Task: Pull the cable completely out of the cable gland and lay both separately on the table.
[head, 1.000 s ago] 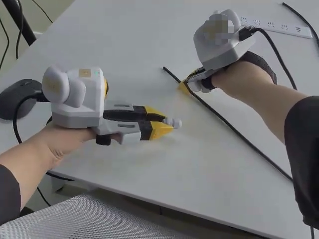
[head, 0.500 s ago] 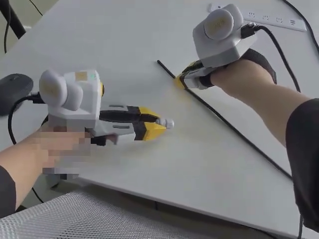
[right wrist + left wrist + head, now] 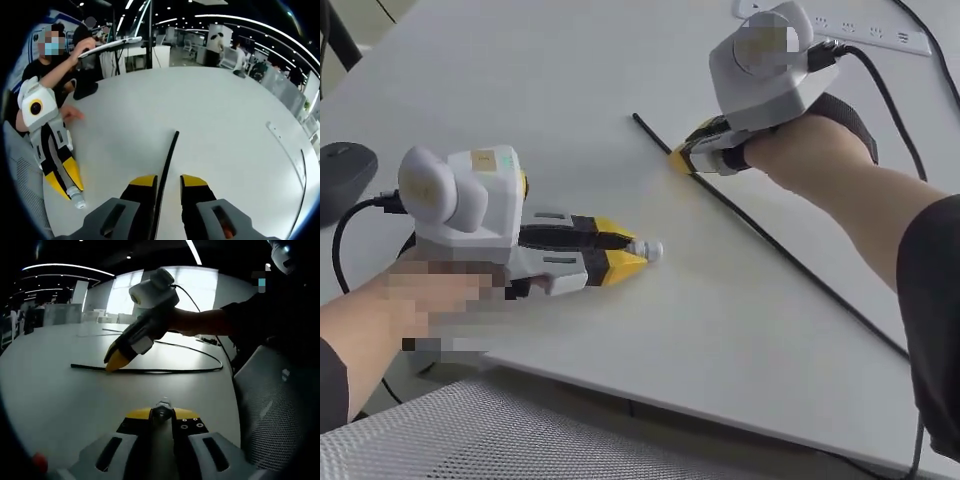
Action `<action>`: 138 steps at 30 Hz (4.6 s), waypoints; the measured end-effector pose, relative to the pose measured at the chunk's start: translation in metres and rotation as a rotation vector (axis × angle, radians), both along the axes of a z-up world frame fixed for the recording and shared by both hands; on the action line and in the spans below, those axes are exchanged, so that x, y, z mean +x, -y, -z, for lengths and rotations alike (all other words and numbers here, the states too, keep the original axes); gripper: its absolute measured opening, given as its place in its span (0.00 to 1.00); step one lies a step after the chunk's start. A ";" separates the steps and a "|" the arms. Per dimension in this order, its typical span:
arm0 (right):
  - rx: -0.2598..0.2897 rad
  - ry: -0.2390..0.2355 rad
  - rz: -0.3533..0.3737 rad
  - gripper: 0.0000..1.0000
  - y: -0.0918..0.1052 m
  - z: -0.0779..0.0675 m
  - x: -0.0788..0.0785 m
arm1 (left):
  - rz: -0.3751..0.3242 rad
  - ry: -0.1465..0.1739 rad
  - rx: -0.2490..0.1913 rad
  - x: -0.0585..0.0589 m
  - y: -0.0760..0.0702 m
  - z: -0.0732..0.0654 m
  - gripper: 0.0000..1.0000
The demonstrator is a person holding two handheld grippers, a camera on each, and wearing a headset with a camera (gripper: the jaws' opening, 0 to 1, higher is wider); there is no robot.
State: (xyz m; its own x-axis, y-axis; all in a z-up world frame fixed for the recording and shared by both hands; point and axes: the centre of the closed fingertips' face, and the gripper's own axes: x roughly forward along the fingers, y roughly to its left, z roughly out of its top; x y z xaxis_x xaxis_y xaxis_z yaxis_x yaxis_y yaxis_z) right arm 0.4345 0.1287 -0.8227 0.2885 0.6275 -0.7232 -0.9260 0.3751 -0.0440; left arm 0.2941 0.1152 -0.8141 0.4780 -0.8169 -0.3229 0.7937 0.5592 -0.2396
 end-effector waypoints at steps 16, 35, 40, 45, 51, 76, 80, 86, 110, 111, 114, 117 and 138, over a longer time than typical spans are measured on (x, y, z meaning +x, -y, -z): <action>0.002 -0.006 -0.002 0.16 0.001 0.000 0.000 | 0.008 0.014 -0.001 -0.004 0.000 0.000 0.20; 0.041 0.002 0.007 0.35 0.007 -0.014 -0.015 | -0.065 0.004 -0.064 0.002 -0.012 -0.023 0.52; 0.048 0.013 0.024 0.41 0.017 -0.017 -0.016 | -0.081 -0.004 -0.055 0.001 -0.015 -0.027 0.62; 0.059 0.021 0.049 0.50 0.027 -0.021 -0.018 | -0.090 -0.006 -0.039 -0.001 -0.015 -0.030 0.65; 0.081 0.012 0.088 0.59 0.041 -0.027 -0.024 | -0.106 -0.001 -0.040 -0.002 -0.011 -0.038 0.76; 0.147 0.014 0.195 0.99 0.096 -0.046 -0.038 | -0.160 0.016 -0.028 -0.004 -0.008 -0.060 0.99; 0.150 0.015 0.213 0.99 0.109 -0.052 -0.041 | -0.165 0.023 -0.020 -0.004 -0.009 -0.065 0.99; 0.149 0.012 0.250 0.99 0.132 -0.059 -0.047 | -0.166 0.030 -0.006 -0.005 -0.012 -0.072 0.99; 0.204 0.085 0.313 0.99 0.199 -0.102 -0.098 | -0.247 0.079 0.032 -0.006 -0.020 -0.096 0.99; 0.210 0.087 0.320 0.99 0.202 -0.104 -0.100 | -0.248 0.073 0.027 -0.008 -0.019 -0.098 0.99; 0.231 0.105 0.343 0.99 0.215 -0.109 -0.108 | -0.257 0.092 0.023 -0.009 -0.021 -0.104 0.99; 0.249 0.099 0.392 0.99 0.228 -0.109 -0.112 | -0.270 0.089 0.018 -0.009 -0.022 -0.109 0.99; 0.375 0.121 0.625 0.99 0.285 -0.130 -0.149 | -0.388 0.097 0.027 -0.022 -0.035 -0.130 0.99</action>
